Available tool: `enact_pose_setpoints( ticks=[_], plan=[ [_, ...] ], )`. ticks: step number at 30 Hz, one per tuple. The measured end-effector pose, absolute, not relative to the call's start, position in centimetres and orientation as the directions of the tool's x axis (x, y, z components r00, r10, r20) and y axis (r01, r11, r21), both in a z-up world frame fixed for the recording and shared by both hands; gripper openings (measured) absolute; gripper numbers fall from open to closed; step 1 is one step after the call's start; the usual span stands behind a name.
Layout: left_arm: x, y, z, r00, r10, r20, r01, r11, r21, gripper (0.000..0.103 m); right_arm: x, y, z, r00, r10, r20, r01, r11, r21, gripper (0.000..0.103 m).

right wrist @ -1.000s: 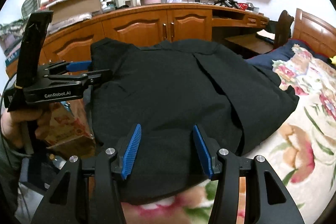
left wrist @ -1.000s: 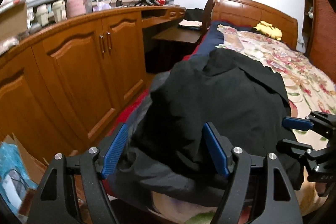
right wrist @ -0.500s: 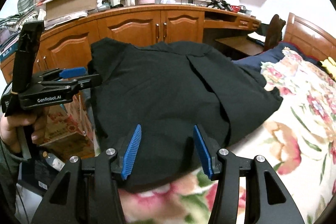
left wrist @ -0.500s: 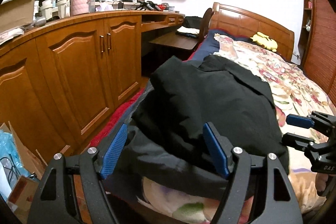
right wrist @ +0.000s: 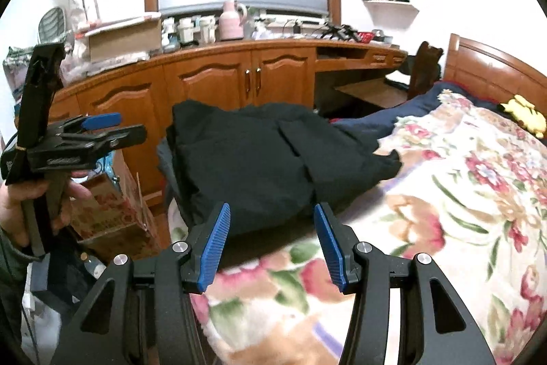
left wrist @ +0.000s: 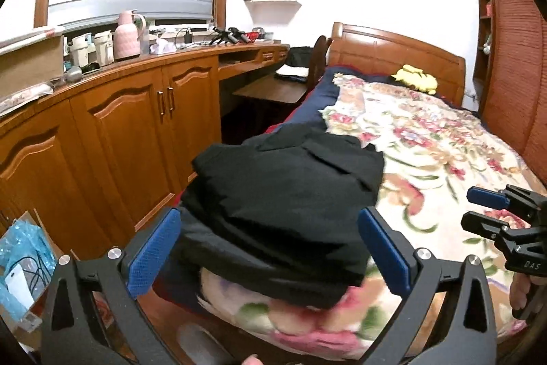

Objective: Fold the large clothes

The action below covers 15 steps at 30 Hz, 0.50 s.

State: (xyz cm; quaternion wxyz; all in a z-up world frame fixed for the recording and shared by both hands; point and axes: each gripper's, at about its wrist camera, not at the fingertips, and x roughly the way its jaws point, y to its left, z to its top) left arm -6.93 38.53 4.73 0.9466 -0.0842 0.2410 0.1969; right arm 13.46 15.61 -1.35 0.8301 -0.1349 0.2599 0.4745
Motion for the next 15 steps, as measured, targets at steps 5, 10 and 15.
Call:
enact_pose_setpoints(
  ticks=[5,10,15],
  plan=[
    [-7.9,35.9,5.2,0.811,0.331,-0.483,-0.407,0.912,-0.058,0.103,11.8,12.0,0.2,0.457,0.699,-0.55,-0.835,0.551,0.006,0.053],
    [-8.3,33.4,5.1,0.824,0.314,-0.472,-0.382,0.923,-0.052,0.103,9.8,8.9,1.1,0.484,0.691,-0.537,-0.825,0.566,-0.016,0.056],
    [-7.7,30.7,4.7,0.848,0.266,-0.459,-0.319,0.947,-0.042,0.103,8.9,7.7,0.2,0.49,0.675,-0.552,-0.818,0.575,-0.024,0.065]
  ],
)
